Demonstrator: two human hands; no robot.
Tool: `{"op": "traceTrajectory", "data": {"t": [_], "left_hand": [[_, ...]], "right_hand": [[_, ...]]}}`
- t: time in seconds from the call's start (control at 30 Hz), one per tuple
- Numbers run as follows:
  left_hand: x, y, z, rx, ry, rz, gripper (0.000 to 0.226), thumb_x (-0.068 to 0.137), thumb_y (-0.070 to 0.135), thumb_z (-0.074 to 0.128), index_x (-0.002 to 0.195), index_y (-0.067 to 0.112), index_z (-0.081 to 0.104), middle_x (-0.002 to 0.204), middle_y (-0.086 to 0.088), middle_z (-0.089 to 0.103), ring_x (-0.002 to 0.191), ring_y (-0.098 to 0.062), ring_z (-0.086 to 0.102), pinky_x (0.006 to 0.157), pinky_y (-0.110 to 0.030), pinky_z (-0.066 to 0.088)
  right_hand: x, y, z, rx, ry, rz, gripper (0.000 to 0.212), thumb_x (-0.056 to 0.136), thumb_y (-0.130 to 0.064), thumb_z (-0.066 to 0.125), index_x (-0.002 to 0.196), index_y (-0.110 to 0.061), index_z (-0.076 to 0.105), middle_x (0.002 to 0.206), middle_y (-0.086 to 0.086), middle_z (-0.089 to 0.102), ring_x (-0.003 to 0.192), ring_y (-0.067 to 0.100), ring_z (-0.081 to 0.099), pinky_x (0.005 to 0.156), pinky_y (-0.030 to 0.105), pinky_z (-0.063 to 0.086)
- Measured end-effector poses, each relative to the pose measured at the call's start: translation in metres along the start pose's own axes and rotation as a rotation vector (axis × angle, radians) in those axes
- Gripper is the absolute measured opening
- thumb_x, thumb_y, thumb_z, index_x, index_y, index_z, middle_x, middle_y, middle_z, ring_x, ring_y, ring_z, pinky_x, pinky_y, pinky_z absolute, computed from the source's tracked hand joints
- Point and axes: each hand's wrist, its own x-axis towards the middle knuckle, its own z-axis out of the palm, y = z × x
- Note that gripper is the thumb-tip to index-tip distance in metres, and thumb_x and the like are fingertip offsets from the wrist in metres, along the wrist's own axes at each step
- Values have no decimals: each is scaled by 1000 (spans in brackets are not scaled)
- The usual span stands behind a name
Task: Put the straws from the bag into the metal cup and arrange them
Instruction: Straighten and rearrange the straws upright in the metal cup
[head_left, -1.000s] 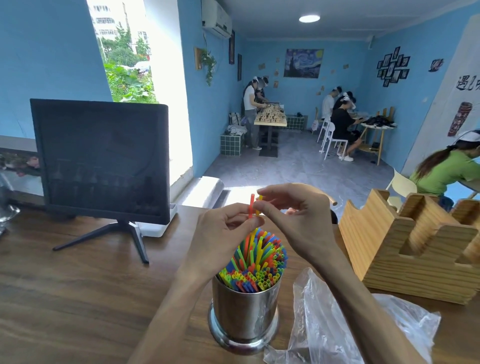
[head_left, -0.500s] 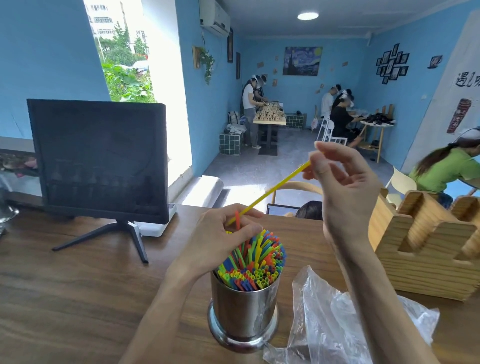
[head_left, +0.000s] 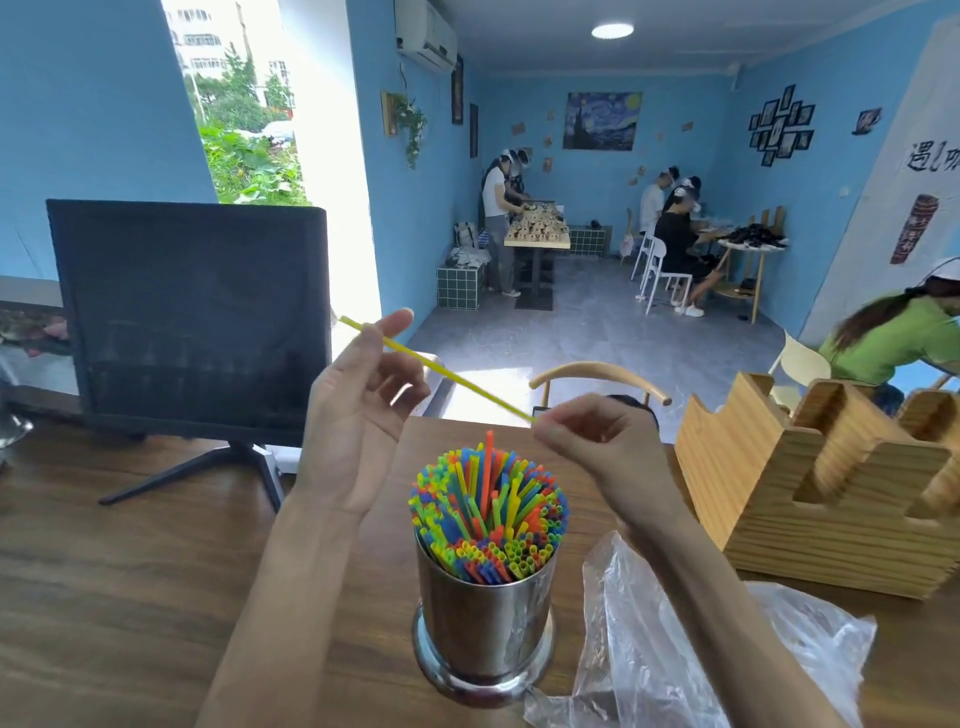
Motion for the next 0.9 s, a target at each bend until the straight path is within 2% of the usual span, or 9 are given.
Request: {"op": "traceTrajectory", "data": {"t": [0.1, 0.2, 0.3, 0.37, 0.47, 0.57, 0.7, 0.83, 0.9], "left_hand": [[2, -1, 1, 216, -8, 154, 23, 94, 35, 55, 95, 25, 75, 66, 9, 57, 60, -6, 52, 68, -21, 49], [1, -3, 3, 522, -31, 275, 21, 96, 33, 56, 88, 32, 75, 93, 14, 71, 82, -6, 63, 76, -24, 52], [-5, -6, 6, 574, -141, 179, 19, 97, 22, 57, 112, 23, 68, 89, 4, 76, 76, -14, 73, 72, -26, 57], [-11, -15, 3, 642, -195, 135, 31, 98, 21, 60, 123, 39, 59, 92, 4, 79, 73, -19, 76, 71, -29, 60], [-22, -34, -8, 869, -245, 134, 25, 95, 26, 69, 112, 44, 64, 94, 14, 78, 85, -7, 76, 83, -26, 58], [-25, -44, -22, 1078, -321, 188, 17, 93, 25, 73, 96, 41, 78, 101, 28, 73, 104, 6, 65, 88, -12, 47], [-21, -46, -37, 1085, -356, 185, 22, 89, 28, 67, 105, 38, 78, 108, 26, 73, 115, 2, 62, 95, -16, 48], [-18, -42, -36, 704, -197, 57, 26, 95, 23, 64, 120, 23, 70, 109, 5, 77, 108, -7, 69, 95, -20, 51], [-13, -43, -34, 607, -100, 31, 32, 94, 34, 56, 120, 21, 68, 108, 0, 77, 108, -11, 69, 95, -22, 51]], "right_hand": [[-2, 4, 2, -231, -212, 46, 7, 78, -18, 86, 83, -17, 81, 84, -1, 78, 88, 18, 72, 82, 35, 59], [-1, 4, 3, -383, -355, 38, 6, 82, -27, 84, 87, -24, 83, 90, -8, 77, 97, 12, 70, 92, 39, 55], [0, 2, 5, -346, -259, 46, 5, 91, -26, 76, 92, -28, 80, 91, -11, 77, 95, 14, 69, 91, 40, 55], [-2, 2, 5, -239, -165, -43, 11, 98, -25, 68, 105, -26, 76, 101, -9, 77, 101, 12, 70, 95, 39, 55], [-11, -2, 12, -61, -144, -188, 33, 94, -28, 71, 127, -33, 66, 119, -8, 72, 112, 17, 68, 96, 33, 55], [-19, 2, 20, -235, -159, -328, 29, 89, -21, 79, 117, -25, 76, 111, -11, 76, 105, 10, 70, 91, 26, 55], [-20, 21, 19, -473, -201, -384, 20, 90, -27, 75, 108, -23, 82, 115, -16, 75, 119, -2, 62, 102, 21, 48], [-14, 22, 15, -680, -464, -165, 31, 96, -57, 55, 100, -41, 81, 140, -31, 56, 144, -9, 28, 112, 15, 22], [-10, 22, 13, -597, -501, -115, 39, 100, -54, 48, 99, -36, 82, 146, -28, 53, 144, -10, 29, 113, 16, 24]]}}
